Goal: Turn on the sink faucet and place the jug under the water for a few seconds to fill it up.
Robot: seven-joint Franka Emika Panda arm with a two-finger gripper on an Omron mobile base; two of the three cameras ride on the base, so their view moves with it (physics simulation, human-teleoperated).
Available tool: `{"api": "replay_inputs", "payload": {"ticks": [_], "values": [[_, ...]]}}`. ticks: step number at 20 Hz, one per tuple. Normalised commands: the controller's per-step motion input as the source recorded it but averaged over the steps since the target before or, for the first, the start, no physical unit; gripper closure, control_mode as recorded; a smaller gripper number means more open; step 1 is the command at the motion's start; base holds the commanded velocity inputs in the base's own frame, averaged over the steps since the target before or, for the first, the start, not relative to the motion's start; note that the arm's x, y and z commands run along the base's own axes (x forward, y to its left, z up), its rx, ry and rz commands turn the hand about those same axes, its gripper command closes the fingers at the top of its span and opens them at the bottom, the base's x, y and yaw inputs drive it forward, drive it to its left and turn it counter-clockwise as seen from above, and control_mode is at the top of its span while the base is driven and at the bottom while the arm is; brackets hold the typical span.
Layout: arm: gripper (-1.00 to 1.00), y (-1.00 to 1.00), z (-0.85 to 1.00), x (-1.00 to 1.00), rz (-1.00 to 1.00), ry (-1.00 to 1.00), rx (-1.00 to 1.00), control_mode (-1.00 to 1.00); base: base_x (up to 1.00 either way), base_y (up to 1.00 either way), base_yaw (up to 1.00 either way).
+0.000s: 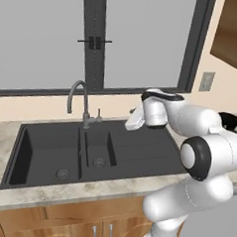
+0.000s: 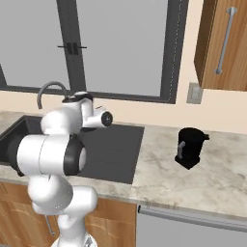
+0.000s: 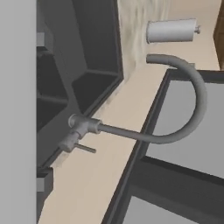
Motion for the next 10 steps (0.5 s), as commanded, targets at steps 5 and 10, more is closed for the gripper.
{"api": "replay_inputs", "payload": {"ticks": [5, 10], "values": [[-1.0, 0.26, -0.15, 0.38, 0.09, -0.14, 0.05, -1.0, 0.0, 0.0, 0.0], [-1.0, 0.22, -0.09, 0.46, 0.06, -0.04, 0.07, -1.0, 0.0, 0.0, 0.0]]}}
